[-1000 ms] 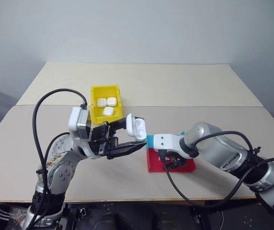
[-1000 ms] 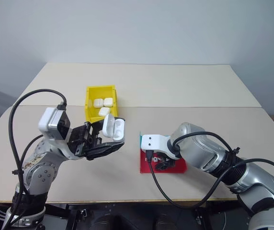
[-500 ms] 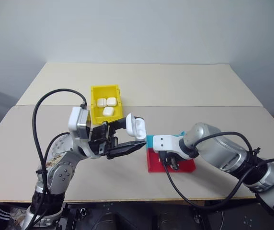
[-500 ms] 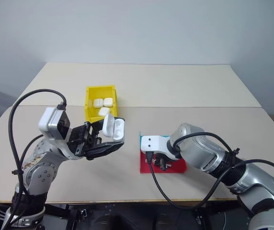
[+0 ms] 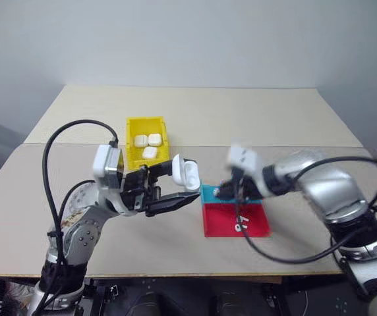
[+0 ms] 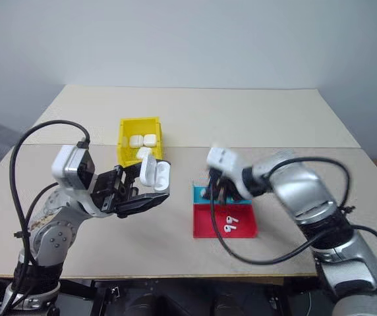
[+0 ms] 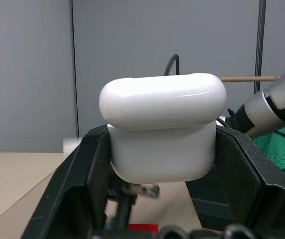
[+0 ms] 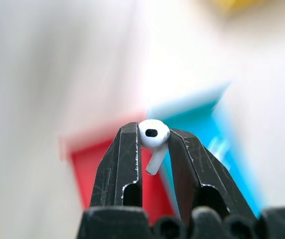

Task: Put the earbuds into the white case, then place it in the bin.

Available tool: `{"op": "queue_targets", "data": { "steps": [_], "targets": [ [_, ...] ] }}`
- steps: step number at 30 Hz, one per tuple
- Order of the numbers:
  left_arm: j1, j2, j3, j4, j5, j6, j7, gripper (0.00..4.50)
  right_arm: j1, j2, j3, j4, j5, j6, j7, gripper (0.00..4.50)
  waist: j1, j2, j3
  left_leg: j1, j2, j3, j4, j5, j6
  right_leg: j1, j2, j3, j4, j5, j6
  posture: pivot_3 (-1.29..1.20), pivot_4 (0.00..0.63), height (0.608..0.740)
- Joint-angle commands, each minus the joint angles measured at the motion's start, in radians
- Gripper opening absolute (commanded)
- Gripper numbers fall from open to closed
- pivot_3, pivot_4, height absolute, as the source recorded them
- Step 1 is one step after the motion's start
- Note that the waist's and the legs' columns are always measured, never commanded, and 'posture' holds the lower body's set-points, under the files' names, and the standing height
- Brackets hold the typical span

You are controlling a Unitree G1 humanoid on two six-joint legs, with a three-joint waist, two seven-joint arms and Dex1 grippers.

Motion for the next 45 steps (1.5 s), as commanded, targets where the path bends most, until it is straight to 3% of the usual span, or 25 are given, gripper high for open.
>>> {"op": "queue_targets", "data": {
  "steps": [1, 6, 10, 14, 17, 22, 36, 45],
  "targets": [
    [-0.052, -0.005, 0.014, 0.022, -0.040, 0.016, -0.015, 2.82, 0.025, 0.086, -0.306, -0.062, 0.179, 0.040, -0.068, 0.62, 0.002, 0.000, 0.000, 0.000, 0.000, 0.000, 0.000, 0.000, 0.000, 0.000, 0.000, 0.000, 0.000, 0.000, 0.000, 0.00, 0.150, 0.740],
    [-0.128, -0.010, -0.004, 0.102, -0.018, 0.018, -0.072, 2.82, 0.046, 0.224, -0.527, -0.132, 0.395, 0.014, -0.173, 0.62, -0.002, 0.000, 0.000, 0.000, 0.000, 0.000, 0.000, 0.000, 0.000, -0.001, 0.000, 0.000, 0.000, 0.000, 0.000, 0.00, 0.150, 0.740],
    [-0.169, -0.023, -0.015, 0.161, 0.005, 0.008, -0.109, 2.82, 0.051, 0.268, -0.565, -0.162, 0.513, -0.015, -0.232, 0.62, -0.007, 0.001, 0.000, 0.001, 0.000, 0.000, 0.000, 0.000, 0.000, -0.001, 0.000, 0.001, 0.001, 0.000, 0.000, 0.00, 0.150, 0.740],
    [-0.198, -0.043, -0.034, 0.208, 0.040, 0.009, -0.106, 2.82, 0.040, 0.289, -0.530, -0.188, 0.582, -0.053, -0.299, 0.62, -0.006, 0.001, 0.000, 0.000, 0.000, 0.000, 0.000, 0.000, 0.000, -0.001, 0.000, 0.001, 0.001, 0.000, 0.000, 0.00, 0.150, 0.740],
    [-0.208, -0.064, -0.051, 0.231, 0.070, 0.004, -0.095, 2.82, 0.049, 0.265, -0.407, -0.240, 0.507, -0.139, -0.316, 0.62, -0.007, 0.001, 0.000, 0.000, 0.000, 0.001, 0.000, 0.000, 0.000, -0.001, 0.000, 0.001, 0.001, 0.000, 0.000, 0.00, 0.150, 0.740],
    [-0.219, -0.090, -0.049, 0.245, 0.085, 0.001, -0.098, 2.82, 0.078, 0.234, -0.322, -0.241, 0.482, -0.216, -0.323, 0.62, -0.006, 0.001, 0.000, 0.000, 0.000, 0.000, 0.000, 0.000, 0.000, -0.001, 0.000, 0.001, 0.001, 0.000, 0.000, 0.00, 0.150, 0.740],
    [-0.231, -0.090, -0.043, 0.264, 0.107, -0.003, -0.139, 2.82, 0.125, 0.132, -0.230, -0.226, 0.470, -0.295, -0.314, 0.62, -0.004, 0.001, 0.000, 0.000, 0.000, 0.000, 0.000, 0.000, 0.000, -0.001, 0.000, 0.001, 0.001, 0.000, 0.000, 0.00, 0.150, 0.740],
    [-0.236, -0.095, -0.042, 0.276, 0.120, -0.009, -0.154, 2.82, 0.110, 0.129, -0.206, -0.219, 0.489, -0.326, -0.320, 0.62, -0.004, 0.001, 0.000, 0.000, 0.000, 0.000, 0.000, 0.000, 0.000, -0.001, 0.000, 0.001, 0.000, 0.000, 0.000, 0.00, 0.150, 0.740]
  ]
}}
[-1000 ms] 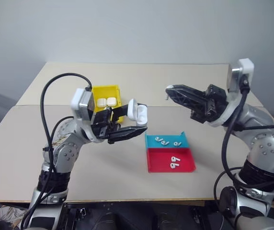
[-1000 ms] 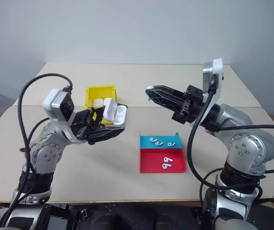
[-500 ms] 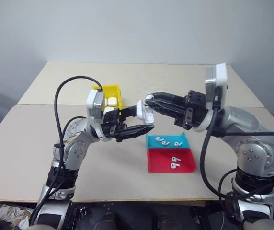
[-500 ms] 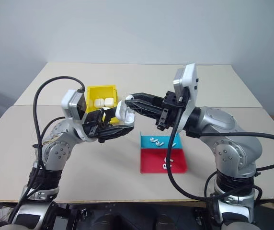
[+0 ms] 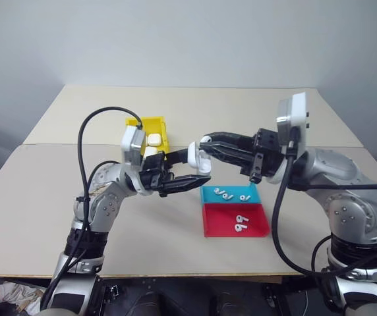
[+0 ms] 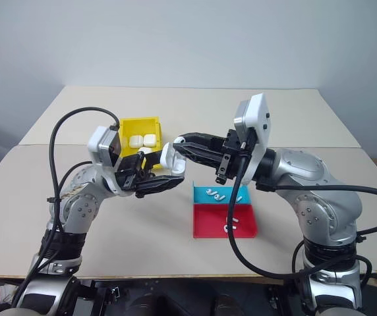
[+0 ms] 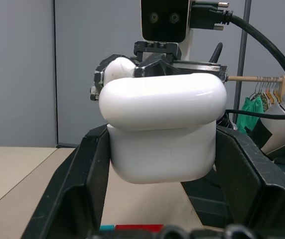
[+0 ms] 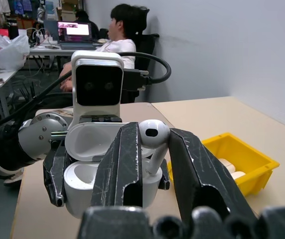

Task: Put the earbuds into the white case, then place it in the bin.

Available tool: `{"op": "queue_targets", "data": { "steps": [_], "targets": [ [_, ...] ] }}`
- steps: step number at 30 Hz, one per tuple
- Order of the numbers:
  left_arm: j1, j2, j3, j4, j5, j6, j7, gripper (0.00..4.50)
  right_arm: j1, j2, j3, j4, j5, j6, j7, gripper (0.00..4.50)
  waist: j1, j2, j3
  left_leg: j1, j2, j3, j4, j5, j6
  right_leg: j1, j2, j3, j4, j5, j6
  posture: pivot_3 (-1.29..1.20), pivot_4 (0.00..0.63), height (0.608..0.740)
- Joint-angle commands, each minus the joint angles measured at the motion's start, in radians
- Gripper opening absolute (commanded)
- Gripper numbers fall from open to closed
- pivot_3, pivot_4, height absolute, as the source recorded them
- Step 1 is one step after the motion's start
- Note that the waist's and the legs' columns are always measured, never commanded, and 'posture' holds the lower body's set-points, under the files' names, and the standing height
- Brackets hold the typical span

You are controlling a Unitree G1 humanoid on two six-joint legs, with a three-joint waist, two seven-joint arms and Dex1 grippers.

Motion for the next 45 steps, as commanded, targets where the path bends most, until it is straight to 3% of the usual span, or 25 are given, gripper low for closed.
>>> {"op": "queue_targets", "data": {
  "steps": [1, 11, 23, 32, 37, 40, 45],
  "targets": [
    [-0.036, -0.006, 0.015, -0.024, -0.008, -0.025, -0.012, 2.82, -0.010, -0.006, 0.003, -0.006, 0.016, -0.021, -0.002, 0.62, 0.000, 0.000, 0.000, 0.000, 0.000, 0.000, 0.000, 0.000, 0.000, 0.000, 0.000, 0.000, 0.000, 0.000, 0.000, 0.00, 0.150, 0.740],
    [-0.039, -0.010, 0.026, -0.037, -0.011, -0.027, -0.011, 2.82, -0.008, -0.041, 0.052, 0.011, -0.043, -0.053, 0.005, 0.62, 0.000, 0.000, 0.000, 0.000, 0.000, 0.000, 0.000, 0.000, 0.000, 0.000, 0.000, 0.000, 0.000, 0.000, 0.000, 0.00, 0.150, 0.740],
    [-0.058, -0.006, 0.048, -0.032, -0.007, -0.033, 0.004, 2.82, -0.017, -0.087, 0.062, 0.040, -0.045, -0.081, 0.035, 4.48, 0.000, 0.000, 0.000, 0.000, 0.000, 0.000, 0.000, 0.000, 0.000, 0.000, 0.000, 0.000, 0.000, 0.000, 0.000, 0.00, 0.150, 0.740],
    [-0.047, -0.001, 0.058, -0.046, -0.001, -0.035, 0.022, 2.82, -0.047, -0.104, 0.014, 0.081, -0.013, -0.080, 0.045, 4.48, 0.001, 0.000, 0.000, 0.000, 0.000, 0.000, 0.000, 0.000, 0.000, 0.000, 0.000, 0.000, 0.000, 0.000, 0.000, 0.00, 0.150, 0.740],
    [-0.018, 0.050, 0.099, -0.070, -0.014, -0.020, 0.032, 2.82, -0.098, -0.180, 0.003, 0.182, -0.058, -0.118, 0.108, 4.48, 0.000, 0.000, 0.000, 0.000, 0.000, 0.000, 0.000, 0.000, 0.000, 0.000, 0.000, 0.000, 0.000, 0.000, 0.000, 0.00, 0.150, 0.740],
    [0.004, 0.075, 0.124, -0.094, -0.019, -0.017, 0.042, 2.82, -0.163, -0.268, 0.112, 0.282, -0.193, -0.165, 0.197, 4.48, -0.001, 0.000, 0.000, 0.000, 0.000, 0.000, 0.000, 0.000, 0.000, 0.000, 0.000, 0.000, 0.000, 0.000, 0.000, 0.00, 0.150, 0.740],
    [0.046, 0.089, 0.141, -0.137, -0.029, -0.018, 0.064, 2.82, -0.306, -0.328, 0.434, 0.519, -0.575, -0.417, 0.371, 4.48, -0.013, 0.000, 0.000, 0.000, 0.000, 0.001, 0.000, 0.000, 0.000, -0.001, 0.000, 0.000, 0.000, 0.000, 0.000, 0.00, 0.150, 0.740]
  ]
}}
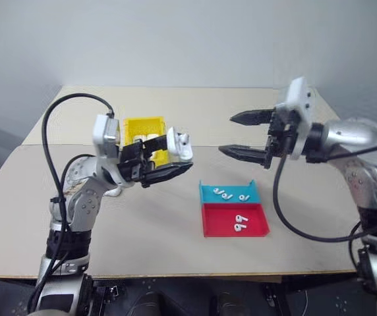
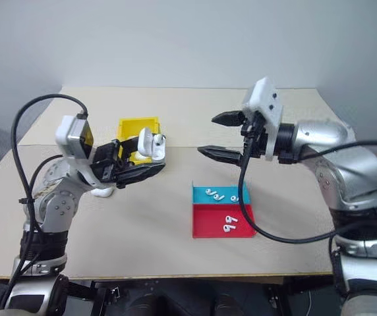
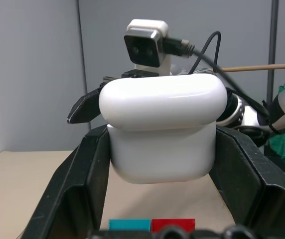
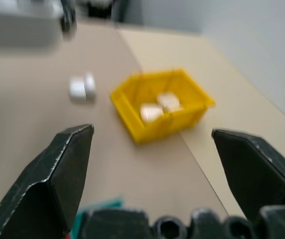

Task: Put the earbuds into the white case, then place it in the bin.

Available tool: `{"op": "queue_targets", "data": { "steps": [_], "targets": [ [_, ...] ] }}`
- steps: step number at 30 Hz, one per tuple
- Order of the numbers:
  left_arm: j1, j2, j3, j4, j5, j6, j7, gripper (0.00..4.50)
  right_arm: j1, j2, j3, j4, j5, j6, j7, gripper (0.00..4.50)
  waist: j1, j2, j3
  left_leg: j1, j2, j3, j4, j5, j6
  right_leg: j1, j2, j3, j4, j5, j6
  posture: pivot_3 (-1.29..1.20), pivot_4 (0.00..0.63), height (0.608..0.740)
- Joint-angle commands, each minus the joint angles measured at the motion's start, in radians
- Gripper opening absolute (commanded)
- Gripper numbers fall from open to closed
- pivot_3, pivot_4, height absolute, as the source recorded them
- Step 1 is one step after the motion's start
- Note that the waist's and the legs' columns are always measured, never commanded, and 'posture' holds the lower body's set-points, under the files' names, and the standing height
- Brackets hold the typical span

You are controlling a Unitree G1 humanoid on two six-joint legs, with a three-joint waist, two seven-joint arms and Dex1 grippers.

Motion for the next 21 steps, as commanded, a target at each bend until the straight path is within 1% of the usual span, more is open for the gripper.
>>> {"op": "queue_targets", "data": {
  "steps": [1, 3, 7, 13, 14, 16, 17, 21],
  "targets": [
    [0.017, 0.008, 0.019, -0.064, -0.027, -0.006, 0.018, 2.82, -0.092, 0.004, 0.186, 0.170, -0.235, -0.221, 0.145, 4.48, -0.006, 0.000, 0.000, 0.000, 0.000, 0.000, 0.000, 0.000, 0.000, 0.000, 0.000, 0.000, 0.000, 0.000, 0.000, 0.00, 0.150, 0.740],
    [0.032, 0.004, 0.018, -0.083, -0.031, -0.010, 0.027, 2.82, -0.143, 0.019, 0.261, 0.287, -0.315, -0.388, 0.259, 4.48, -0.009, 0.000, 0.000, -0.001, 0.000, 0.000, 0.000, 0.000, 0.000, -0.001, 0.000, 0.000, 0.000, 0.000, 0.000, 0.00, 0.150, 0.740],
    [0.053, -0.003, 0.019, -0.111, -0.027, -0.020, 0.056, 2.82, -0.261, 0.106, 0.358, 0.539, -0.440, -0.634, 0.373, 4.48, -0.013, 0.000, 0.000, -0.002, 0.000, 0.001, 0.000, 0.001, -0.001, -0.001, 0.000, 0.001, -0.001, 0.000, 0.000, 0.00, 0.150, 0.740],
    [0.091, 0.000, 0.031, -0.153, -0.034, -0.025, 0.082, 2.82, -0.376, 0.234, 0.420, 0.863, -0.575, -0.913, 0.425, 4.48, -0.015, 0.000, 0.001, -0.001, 0.001, 0.001, 0.000, 0.002, -0.004, -0.001, 0.000, 0.000, 0.000, 0.000, 0.000, 0.00, 0.150, 0.740],
    [0.098, 0.001, 0.032, -0.160, -0.034, -0.025, 0.086, 2.82, -0.388, 0.249, 0.421, 0.903, -0.582, -0.950, 0.447, 4.11, -0.014, 0.000, 0.001, -0.001, 0.001, 0.001, 0.000, 0.003, -0.004, -0.001, 0.000, 0.000, 0.000, 0.000, 0.000, 0.00, 0.150, 0.740],
    [0.110, 0.003, 0.035, -0.174, -0.037, -0.024, 0.094, 2.82, -0.401, 0.272, 0.422, 0.970, -0.596, -1.021, 0.484, 3.63, -0.012, 0.001, 0.001, -0.001, 0.000, 0.001, 0.000, 0.003, -0.005, -0.001, 0.000, 0.000, 0.000, 0.000, 0.000, 0.00, 0.150, 0.740],
    [0.116, 0.004, 0.036, -0.184, -0.038, -0.022, 0.100, 2.82, -0.405, 0.282, 0.425, 1.000, -0.609, -1.053, 0.493, 3.27, -0.012, 0.001, 0.001, -0.001, 0.000, 0.001, 0.000, 0.003, -0.005, -0.001, 0.000, 0.000, 0.000, 0.000, 0.000, 0.00, 0.150, 0.740],
    [0.132, 0.008, 0.038, -0.205, -0.044, -0.018, 0.115, 2.82, -0.422, 0.324, 0.424, 1.088, -0.662, -1.110, 0.461, 1.98, -0.013, 0.001, 0.001, -0.001, 0.000, 0.001, 0.000, 0.005, -0.009, -0.001, 0.000, 0.000, 0.000, 0.000, 0.000, 0.00, 0.150, 0.740]
  ]
}}
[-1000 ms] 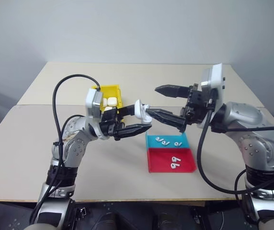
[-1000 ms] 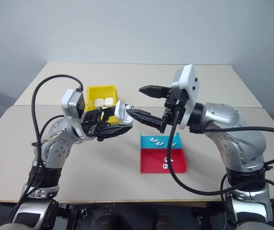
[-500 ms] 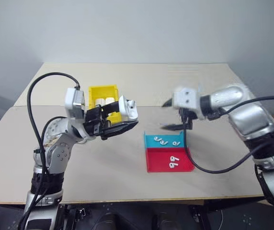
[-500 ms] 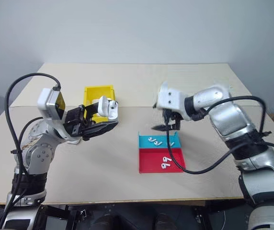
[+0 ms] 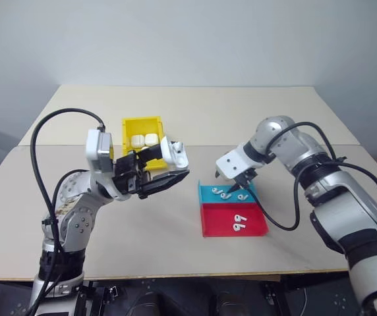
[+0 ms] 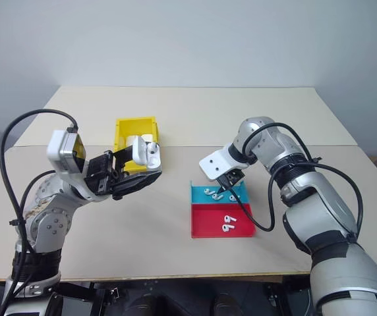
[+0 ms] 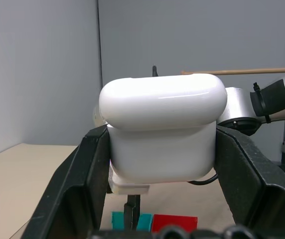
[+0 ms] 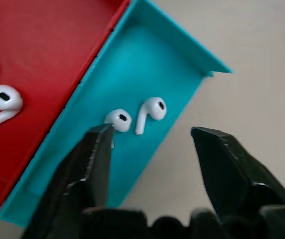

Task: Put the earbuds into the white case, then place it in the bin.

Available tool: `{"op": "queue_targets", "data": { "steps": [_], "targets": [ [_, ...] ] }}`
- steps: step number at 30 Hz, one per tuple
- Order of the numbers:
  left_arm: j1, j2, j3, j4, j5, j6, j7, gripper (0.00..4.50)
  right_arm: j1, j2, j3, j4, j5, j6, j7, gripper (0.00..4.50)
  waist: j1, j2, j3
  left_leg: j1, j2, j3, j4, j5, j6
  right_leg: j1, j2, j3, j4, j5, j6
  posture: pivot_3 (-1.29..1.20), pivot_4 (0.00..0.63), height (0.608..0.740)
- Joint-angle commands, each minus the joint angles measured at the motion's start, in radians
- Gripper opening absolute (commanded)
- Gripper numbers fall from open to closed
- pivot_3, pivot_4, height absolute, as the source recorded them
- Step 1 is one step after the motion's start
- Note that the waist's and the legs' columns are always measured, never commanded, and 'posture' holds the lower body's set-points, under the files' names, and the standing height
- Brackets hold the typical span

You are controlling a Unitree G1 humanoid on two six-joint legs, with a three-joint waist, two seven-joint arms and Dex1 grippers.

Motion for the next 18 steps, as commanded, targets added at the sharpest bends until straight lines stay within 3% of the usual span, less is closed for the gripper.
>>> {"op": "queue_targets", "data": {
  "steps": [1, 18],
  "targets": [
    [0.003, 0.011, 0.018, -0.052, -0.028, -0.014, 0.015, 2.82, -0.038, 0.023, -0.013, 0.058, -0.045, -0.052, -0.023, 1.98, 0.000, 0.000, 0.000, 0.000, 0.000, 0.000, 0.000, 0.000, 0.000, 0.000, 0.000, 0.000, 0.000, 0.000, 0.000, 0.00, 0.150, 0.740],
    [0.026, 0.037, 0.021, -0.081, -0.046, -0.012, 0.043, 2.82, -0.037, 0.082, -0.023, 0.155, -0.125, -0.147, -0.011, 1.98, -0.001, 0.000, 0.000, 0.001, 0.000, 0.000, 0.000, 0.001, -0.002, 0.000, 0.000, 0.000, 0.001, 0.000, 0.000, 0.00, 0.150, 0.740]
  ]
}}
